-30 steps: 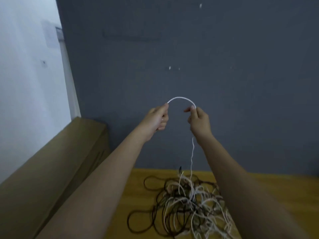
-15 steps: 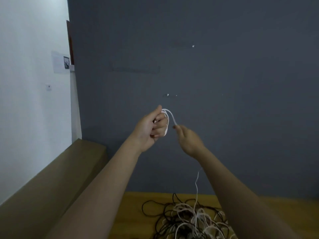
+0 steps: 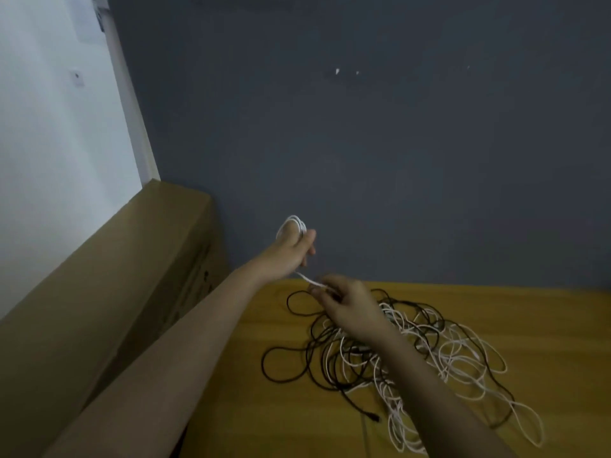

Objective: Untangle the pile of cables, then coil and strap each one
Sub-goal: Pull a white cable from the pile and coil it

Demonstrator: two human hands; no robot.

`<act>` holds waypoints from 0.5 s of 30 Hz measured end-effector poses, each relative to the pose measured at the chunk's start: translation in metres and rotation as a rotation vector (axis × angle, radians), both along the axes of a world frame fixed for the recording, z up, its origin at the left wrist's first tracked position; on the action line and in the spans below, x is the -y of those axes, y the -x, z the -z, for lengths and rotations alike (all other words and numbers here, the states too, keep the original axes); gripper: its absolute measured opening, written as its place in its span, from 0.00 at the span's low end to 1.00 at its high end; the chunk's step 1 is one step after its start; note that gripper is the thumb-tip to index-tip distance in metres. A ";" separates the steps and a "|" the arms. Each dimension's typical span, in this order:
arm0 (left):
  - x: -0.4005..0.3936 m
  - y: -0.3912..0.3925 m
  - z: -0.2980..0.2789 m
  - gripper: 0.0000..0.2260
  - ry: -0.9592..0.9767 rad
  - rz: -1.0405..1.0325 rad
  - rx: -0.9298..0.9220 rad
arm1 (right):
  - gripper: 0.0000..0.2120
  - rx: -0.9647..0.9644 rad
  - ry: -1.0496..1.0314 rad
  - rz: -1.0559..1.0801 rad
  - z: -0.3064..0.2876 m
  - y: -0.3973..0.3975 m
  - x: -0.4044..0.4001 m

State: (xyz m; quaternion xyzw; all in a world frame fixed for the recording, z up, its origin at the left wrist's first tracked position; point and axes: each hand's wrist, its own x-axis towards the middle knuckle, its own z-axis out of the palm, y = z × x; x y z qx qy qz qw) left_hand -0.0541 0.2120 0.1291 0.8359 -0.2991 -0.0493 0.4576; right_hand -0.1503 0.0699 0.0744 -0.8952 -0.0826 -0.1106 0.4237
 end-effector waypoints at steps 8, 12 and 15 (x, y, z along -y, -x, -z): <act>-0.007 0.040 0.049 0.26 0.061 0.184 -0.391 | 0.04 0.018 -0.315 0.105 -0.007 -0.007 0.036; -0.013 0.048 0.052 0.22 0.423 0.302 -0.727 | 0.05 -0.058 -0.539 0.132 0.016 -0.011 0.027; -0.012 0.052 0.056 0.23 0.565 0.326 -0.872 | 0.13 -0.207 -0.639 0.079 0.046 -0.010 0.007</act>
